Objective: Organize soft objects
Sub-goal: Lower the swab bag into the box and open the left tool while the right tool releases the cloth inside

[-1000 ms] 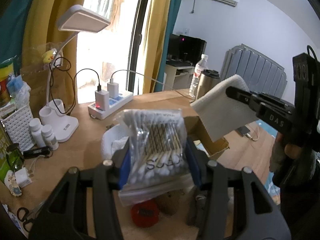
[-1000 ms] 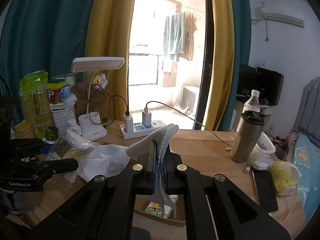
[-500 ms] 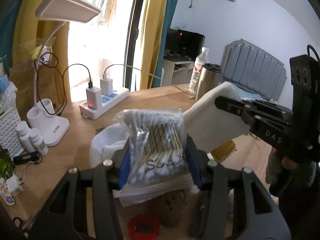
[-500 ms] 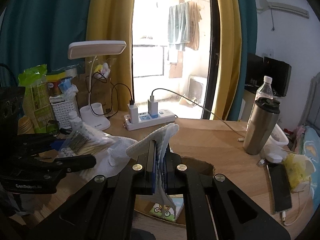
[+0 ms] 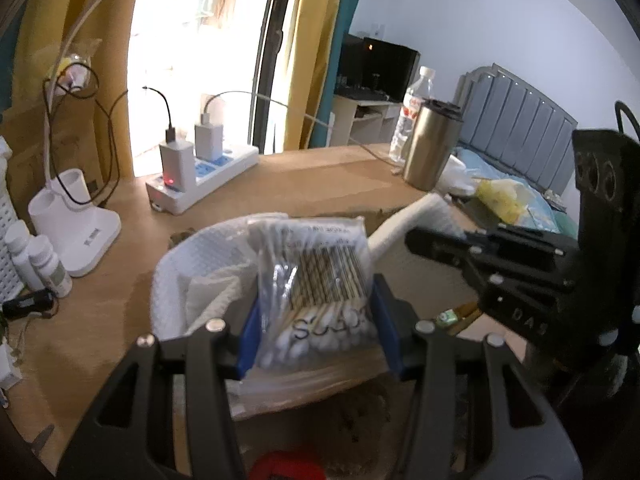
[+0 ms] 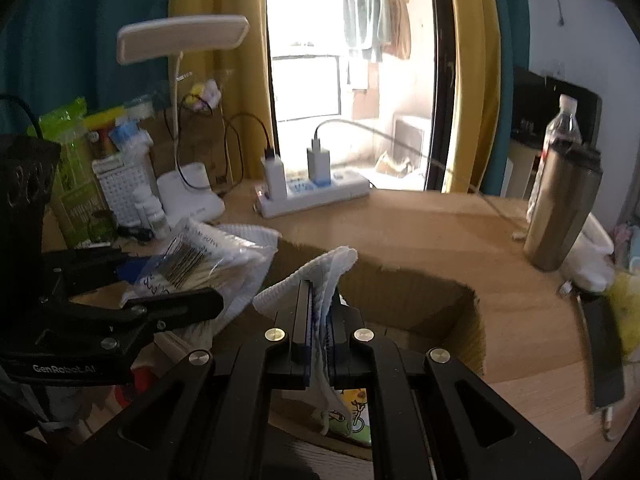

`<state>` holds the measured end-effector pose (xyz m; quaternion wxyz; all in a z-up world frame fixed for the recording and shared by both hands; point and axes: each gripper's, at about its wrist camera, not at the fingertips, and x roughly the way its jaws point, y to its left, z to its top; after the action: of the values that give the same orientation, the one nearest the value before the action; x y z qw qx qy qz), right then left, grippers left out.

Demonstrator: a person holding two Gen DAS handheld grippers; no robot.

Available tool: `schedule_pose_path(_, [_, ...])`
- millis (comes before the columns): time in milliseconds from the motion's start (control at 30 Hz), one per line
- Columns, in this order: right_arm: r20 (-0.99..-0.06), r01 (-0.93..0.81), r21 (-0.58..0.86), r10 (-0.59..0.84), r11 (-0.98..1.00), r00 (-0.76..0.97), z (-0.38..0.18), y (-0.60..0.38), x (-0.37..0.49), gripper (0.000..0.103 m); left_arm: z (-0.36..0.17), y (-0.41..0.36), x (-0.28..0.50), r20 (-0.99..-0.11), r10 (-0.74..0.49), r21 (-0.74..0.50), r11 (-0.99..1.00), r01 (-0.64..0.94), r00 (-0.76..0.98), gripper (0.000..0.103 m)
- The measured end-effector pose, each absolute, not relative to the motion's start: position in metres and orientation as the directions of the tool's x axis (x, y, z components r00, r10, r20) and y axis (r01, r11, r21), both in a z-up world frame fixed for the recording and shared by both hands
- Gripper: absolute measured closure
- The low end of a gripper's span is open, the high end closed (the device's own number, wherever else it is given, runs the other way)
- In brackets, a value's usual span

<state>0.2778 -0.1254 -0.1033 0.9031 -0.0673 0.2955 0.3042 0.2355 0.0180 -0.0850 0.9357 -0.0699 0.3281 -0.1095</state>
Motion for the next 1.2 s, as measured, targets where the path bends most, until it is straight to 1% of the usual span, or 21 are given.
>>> schedule_pose_path(333, [-0.642,-0.558,0.084,0.473,0.826,0.603,-0.125,-0.128,0.294,0.097,-0.109,0.008,0.254,-0.662,-0.275,-0.228,0.96,0.161,0.698,0.05])
schedule_pose_path(400, [-0.652,-0.545,0.087,0.462,0.834,0.602,-0.127,-0.13,0.298,0.094,-0.109,0.007,0.254,-0.664,-0.274,-0.23,0.96,0.159,0.696,0.049])
schedule_pose_path(433, [-0.653,-0.54,0.087,0.457,0.837,0.603,-0.126,-0.131,0.298,0.088,-0.108,0.007,0.255,-0.663,-0.274,-0.232,0.96,0.157,0.696,0.049])
schedule_pose_path(467, [-0.653,-0.537,0.086,0.455,0.839,0.606,-0.125,-0.131,0.298,0.077,-0.108,0.007,0.254,-0.665,-0.272,-0.231,0.961,0.155,0.696,0.046])
schedule_pose_path(500, [-0.649,-0.532,0.083,0.451,0.843,0.613,-0.123,-0.132,0.297,0.071,-0.108,0.008,0.255,-0.668,-0.268,-0.229,0.962,0.151,0.694,0.04])
schedule_pose_path(533, [-0.645,-0.526,0.079,0.446,0.846,0.62,-0.122,-0.133,0.295,0.059,-0.108,0.008,0.255,-0.671,-0.263,-0.227,0.963,0.146,0.693,0.035])
schedule_pose_path(567, [-0.64,-0.521,0.078,0.443,0.85,0.627,-0.119,-0.134,0.294,0.056,-0.108,0.008,0.254,-0.67,-0.259,-0.225,0.964,0.142,0.696,0.03])
schedule_pose_path(667, [-0.623,-0.509,0.063,0.432,0.858,0.652,-0.11,-0.137,0.288,0.051,-0.103,0.01,0.249,-0.652,-0.26,-0.232,0.963,0.139,0.713,0.029])
schedule_pose_path(867, [-0.611,-0.487,0.046,0.41,0.872,0.677,-0.1,-0.145,0.28,0.051,-0.09,0.016,0.234,-0.622,-0.256,-0.24,0.962,0.13,0.74,0.029])
schedule_pose_path(1033, [-0.594,-0.48,0.034,0.404,0.877,0.696,-0.091,-0.15,0.268,0.05,-0.082,0.02,0.22,-0.606,-0.238,-0.222,0.967,0.125,0.759,0.029])
schedule_pose_path(1200, [-0.579,-0.482,0.023,0.405,0.876,0.708,-0.083,-0.149,0.254,0.046,-0.076,0.022,0.206,-0.589,-0.229,-0.214,0.969,0.124,0.775,0.029])
